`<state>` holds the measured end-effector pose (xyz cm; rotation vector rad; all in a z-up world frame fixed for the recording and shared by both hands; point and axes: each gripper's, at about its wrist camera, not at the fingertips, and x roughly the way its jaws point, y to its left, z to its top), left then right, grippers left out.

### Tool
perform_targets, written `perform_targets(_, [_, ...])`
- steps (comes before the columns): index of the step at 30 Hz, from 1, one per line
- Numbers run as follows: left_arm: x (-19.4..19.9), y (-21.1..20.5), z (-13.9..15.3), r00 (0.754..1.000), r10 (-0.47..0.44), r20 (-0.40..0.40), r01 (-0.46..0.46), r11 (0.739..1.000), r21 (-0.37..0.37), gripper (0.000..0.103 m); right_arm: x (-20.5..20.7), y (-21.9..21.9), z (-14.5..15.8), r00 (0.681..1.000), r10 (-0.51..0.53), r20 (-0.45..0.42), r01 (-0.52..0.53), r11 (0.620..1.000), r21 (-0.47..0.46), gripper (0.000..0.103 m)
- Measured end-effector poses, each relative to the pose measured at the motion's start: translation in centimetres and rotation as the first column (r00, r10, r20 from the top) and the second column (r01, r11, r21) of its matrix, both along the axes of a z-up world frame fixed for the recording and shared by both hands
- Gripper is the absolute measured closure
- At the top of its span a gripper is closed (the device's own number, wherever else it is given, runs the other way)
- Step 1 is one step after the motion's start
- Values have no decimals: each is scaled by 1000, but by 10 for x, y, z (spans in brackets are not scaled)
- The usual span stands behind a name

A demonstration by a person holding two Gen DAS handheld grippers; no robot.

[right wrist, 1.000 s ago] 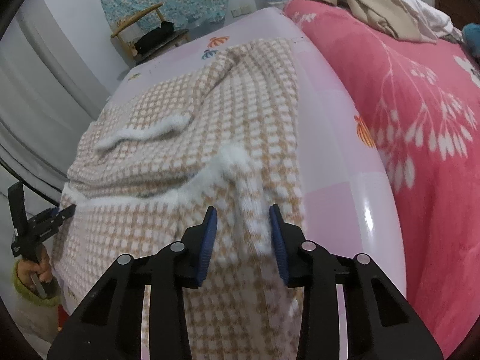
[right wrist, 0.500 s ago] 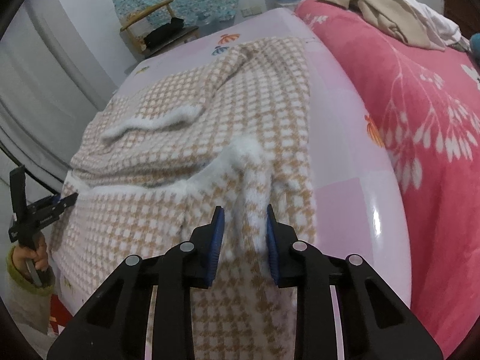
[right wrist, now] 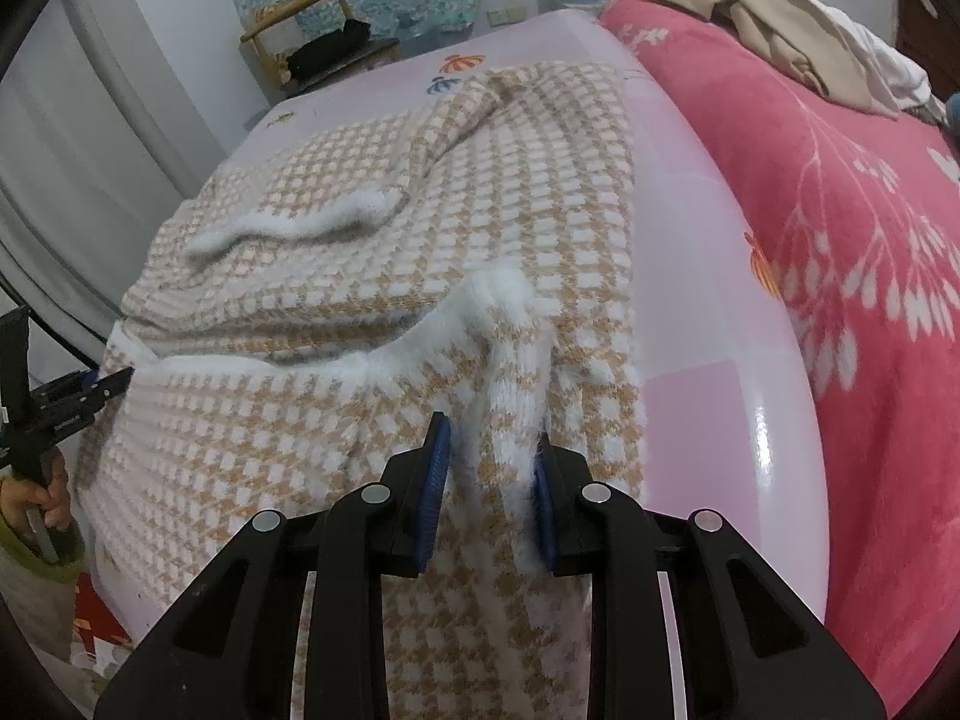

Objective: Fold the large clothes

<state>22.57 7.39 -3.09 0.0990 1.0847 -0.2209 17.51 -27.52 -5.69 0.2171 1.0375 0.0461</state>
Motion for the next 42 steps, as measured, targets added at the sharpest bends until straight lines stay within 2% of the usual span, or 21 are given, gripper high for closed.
perform_targets(4, [-2,-3,1,1000,0,8,0,1000,17,67,-3,1,2,1000,-6,12,6,1000,5,92])
perform_targets(6, [-6,-7,4,999,-12,38,10,999,49,74,-7,1,6,1000,-11,27,10,1000,15,94])
perform_targets(8, [-14,-13,9,995,-37,89,27,994,103,85,-11,2,10,999,-17,43,17,1000,20,96])
perform_targets(10, [-22,-17,16,989,-61,132,43,990,134,89,-18,1,17,997,-30,67,28,999,35,97])
perform_targets(13, [-32,-16,29,980,-71,188,46,990,134,91,-29,1,29,994,-44,101,39,998,48,97])
perform_targets(18, [-54,-6,53,959,-50,279,32,997,69,92,-57,4,56,982,-56,180,44,997,67,98])
perform_targets(23, [-77,-3,91,915,-45,401,48,999,2,93,-74,5,90,961,-59,268,43,997,67,98])
perform_targets(26, [-79,-4,116,883,-58,465,78,997,-24,93,-66,6,112,947,-30,320,12,998,57,98])
perform_targets(30, [-54,-3,144,849,-59,526,90,995,-35,93,-32,8,140,918,24,395,-25,1000,-3,98])
perform_targets(33, [-7,-2,158,833,-45,551,70,997,-26,93,7,1,157,899,41,436,-37,999,-19,98])
perform_targets(36, [44,0,159,848,-15,530,44,998,-43,93,52,-7,165,895,44,444,-29,999,-40,98])
perform_targets(38, [88,1,152,874,8,486,27,998,-65,93,93,-15,162,905,44,424,-32,999,-36,98])
perform_targets(39, [115,2,144,898,20,440,23,996,-90,93,111,-19,158,910,43,412,-35,999,-28,98])
perform_targets(42, [165,3,113,948,38,316,-2,993,-114,92,172,-24,126,948,31,317,-22,999,-34,98])
